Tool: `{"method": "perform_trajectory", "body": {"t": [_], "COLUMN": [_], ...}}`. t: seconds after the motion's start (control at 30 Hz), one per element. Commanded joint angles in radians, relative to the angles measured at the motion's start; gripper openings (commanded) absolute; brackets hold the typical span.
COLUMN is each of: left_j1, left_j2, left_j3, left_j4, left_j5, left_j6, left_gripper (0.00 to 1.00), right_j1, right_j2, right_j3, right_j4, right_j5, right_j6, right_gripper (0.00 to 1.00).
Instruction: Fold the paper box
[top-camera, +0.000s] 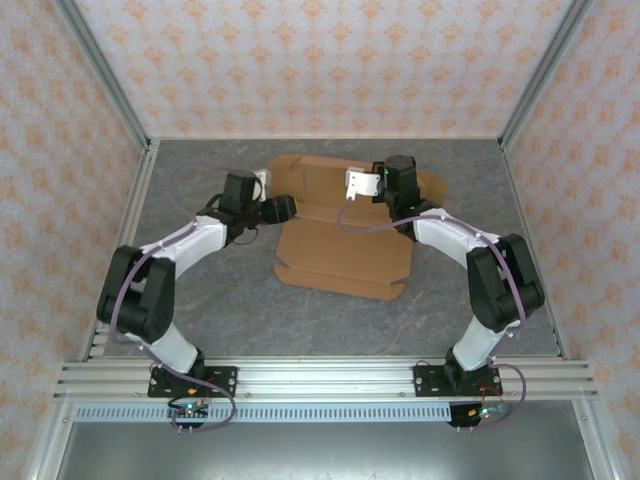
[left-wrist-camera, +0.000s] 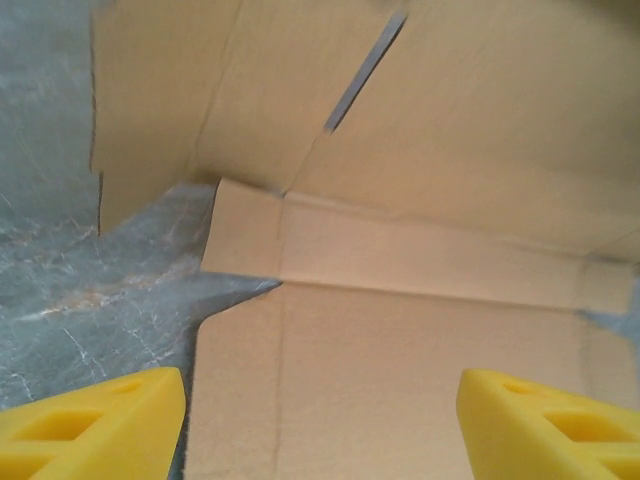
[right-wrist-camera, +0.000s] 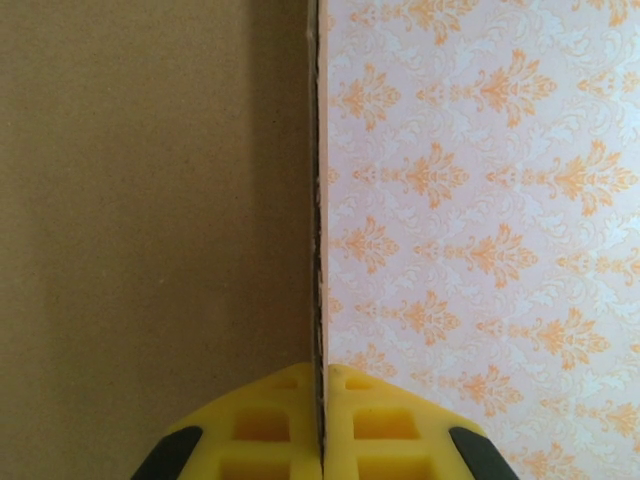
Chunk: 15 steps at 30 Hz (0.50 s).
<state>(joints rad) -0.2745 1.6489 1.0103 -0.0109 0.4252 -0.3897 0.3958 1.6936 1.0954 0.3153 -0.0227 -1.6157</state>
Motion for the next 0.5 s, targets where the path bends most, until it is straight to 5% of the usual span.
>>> {"method": "perform_trajectory", "body": {"t": [0.0, 0.47], "left_j1": [-0.037, -0.040], "left_j2": [0.050, 0.324], "left_j3": [-0.003, 0.162], "left_j4": [0.085, 0.128], "left_j5": [-0.092, -0.181], "left_j6": [0.097, 0.108], "left_gripper": [0.73, 0.75], "right_j1": [-0.006, -0.003], "right_j2": [0.000, -0.011], "right_j3": [0.035, 0.041], "right_j4": [0.016, 0.001], "right_j5": [0.001, 0.001], "right_j6": [0.011, 0.010], "right_gripper": [0.00, 0.00]}}
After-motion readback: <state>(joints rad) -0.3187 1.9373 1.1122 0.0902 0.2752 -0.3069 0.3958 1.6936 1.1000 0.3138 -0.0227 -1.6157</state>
